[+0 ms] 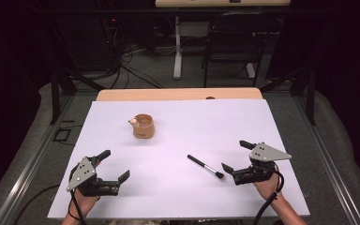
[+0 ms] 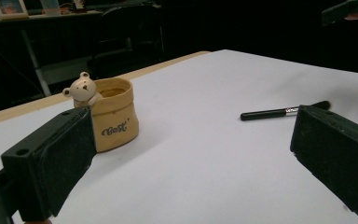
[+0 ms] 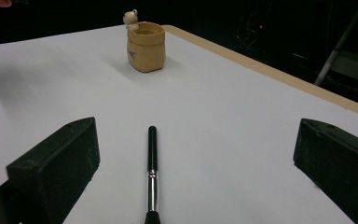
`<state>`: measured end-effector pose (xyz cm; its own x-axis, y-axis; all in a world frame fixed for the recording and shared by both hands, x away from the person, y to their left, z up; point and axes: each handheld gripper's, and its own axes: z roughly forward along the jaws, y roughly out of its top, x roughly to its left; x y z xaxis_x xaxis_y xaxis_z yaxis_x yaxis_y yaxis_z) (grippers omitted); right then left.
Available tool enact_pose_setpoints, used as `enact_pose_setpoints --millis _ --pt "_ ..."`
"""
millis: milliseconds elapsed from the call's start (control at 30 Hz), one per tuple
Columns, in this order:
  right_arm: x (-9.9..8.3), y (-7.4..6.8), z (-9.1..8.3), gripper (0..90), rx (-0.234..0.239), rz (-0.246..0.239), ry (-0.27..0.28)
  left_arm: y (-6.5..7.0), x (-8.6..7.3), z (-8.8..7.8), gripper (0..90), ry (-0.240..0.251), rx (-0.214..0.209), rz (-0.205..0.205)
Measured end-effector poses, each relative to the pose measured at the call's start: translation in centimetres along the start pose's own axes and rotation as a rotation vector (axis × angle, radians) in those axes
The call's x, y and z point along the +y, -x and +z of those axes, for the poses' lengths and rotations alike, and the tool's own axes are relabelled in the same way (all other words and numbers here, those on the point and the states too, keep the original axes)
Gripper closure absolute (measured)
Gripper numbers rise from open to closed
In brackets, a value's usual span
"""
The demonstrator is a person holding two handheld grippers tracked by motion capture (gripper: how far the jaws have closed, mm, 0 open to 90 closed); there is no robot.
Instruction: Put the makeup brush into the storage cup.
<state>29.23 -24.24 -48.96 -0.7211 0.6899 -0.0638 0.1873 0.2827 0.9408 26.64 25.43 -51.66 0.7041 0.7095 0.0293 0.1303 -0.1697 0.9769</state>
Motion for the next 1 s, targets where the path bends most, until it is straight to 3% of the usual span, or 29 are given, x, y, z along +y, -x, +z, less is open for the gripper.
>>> enact_pose_setpoints --millis 600,700,1000 --pt "1.1 0.3 2.3 0.0 0.003 -0.012 0.033 0.0 0.0 -0.1 0.2 0.001 -0.003 0.0" --pt "1.3 0.5 2.9 0.0 -0.002 0.005 0.048 0.0 0.0 -0.1 0.2 0.002 -0.004 0.001" --pt "2.0 1.0 4.9 0.0 0.019 0.002 0.012 0.0 0.0 -0.1 0.3 0.0 -0.009 0.0"
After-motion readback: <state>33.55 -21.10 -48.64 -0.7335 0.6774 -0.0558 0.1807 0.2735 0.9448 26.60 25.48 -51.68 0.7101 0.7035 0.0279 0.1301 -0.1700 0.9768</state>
